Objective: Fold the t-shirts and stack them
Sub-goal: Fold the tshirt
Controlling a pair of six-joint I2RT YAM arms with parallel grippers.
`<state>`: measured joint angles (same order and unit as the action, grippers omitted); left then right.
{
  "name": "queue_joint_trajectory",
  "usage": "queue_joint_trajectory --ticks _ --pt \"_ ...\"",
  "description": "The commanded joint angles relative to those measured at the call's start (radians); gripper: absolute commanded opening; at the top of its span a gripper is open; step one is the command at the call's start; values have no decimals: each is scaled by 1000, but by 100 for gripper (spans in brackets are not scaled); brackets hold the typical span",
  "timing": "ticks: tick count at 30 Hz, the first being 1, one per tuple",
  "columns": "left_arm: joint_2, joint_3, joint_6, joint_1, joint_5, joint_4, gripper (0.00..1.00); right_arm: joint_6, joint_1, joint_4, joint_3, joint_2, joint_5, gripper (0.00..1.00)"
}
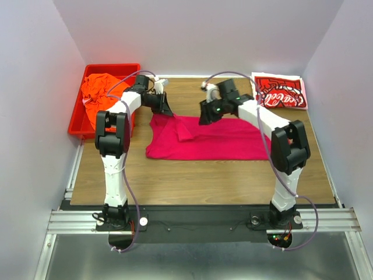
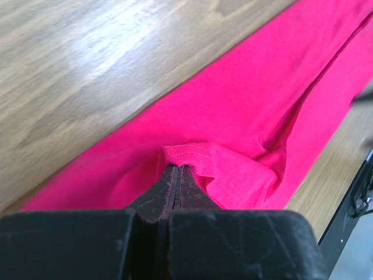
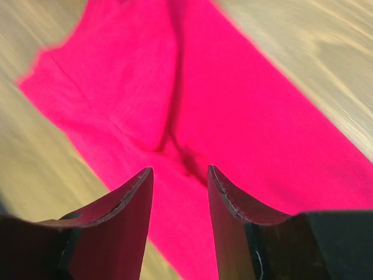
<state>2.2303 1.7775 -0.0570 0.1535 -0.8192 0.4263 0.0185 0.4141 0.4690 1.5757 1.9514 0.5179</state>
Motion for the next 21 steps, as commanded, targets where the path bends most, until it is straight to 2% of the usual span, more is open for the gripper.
queue_joint_trajectory --ticks 1,7,21 --pt "3 0 25 -14 -34 -23 2 231 150 7 43 -9 -232 48" --pt "15 -1 20 -14 -32 -17 2 392 265 -6 84 55 -396 54" --pt "23 3 17 -14 -37 -17 2 445 347 -7 127 141 -444 57"
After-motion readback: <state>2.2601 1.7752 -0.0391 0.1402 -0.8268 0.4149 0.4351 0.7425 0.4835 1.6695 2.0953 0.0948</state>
